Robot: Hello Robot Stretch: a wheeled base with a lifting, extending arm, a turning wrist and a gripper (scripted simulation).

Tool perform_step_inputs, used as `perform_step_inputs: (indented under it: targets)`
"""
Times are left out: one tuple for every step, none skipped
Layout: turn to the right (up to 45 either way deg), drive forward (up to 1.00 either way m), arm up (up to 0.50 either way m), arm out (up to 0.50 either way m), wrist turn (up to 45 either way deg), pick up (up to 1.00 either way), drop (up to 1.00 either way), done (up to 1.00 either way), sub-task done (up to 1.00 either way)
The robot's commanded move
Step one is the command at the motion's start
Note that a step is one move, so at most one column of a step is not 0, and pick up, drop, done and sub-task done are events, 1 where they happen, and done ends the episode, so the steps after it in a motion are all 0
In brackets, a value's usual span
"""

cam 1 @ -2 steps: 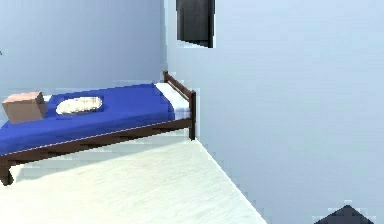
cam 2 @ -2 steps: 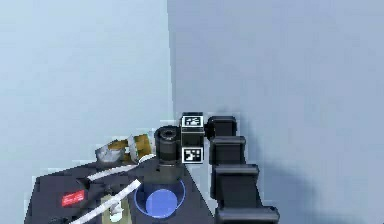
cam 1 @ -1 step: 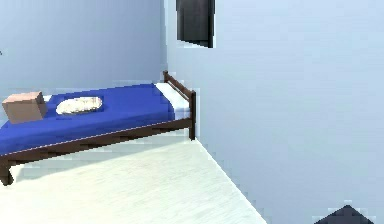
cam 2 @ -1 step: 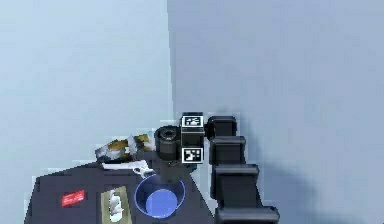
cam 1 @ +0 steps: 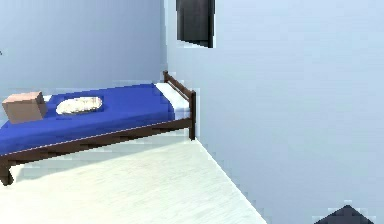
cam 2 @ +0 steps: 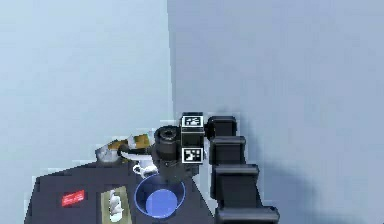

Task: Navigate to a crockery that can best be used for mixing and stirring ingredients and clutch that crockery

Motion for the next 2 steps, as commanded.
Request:
perform_step_inputs:
  targets:
    - [0.0, 0.0, -0.3, 0.0, 0.0, 0.0, 0.0, 0.0, 0.0]
    - [0.0, 0.0, 0.0, 0.0, 0.0, 1.0, 0.0, 0.0, 0.0]
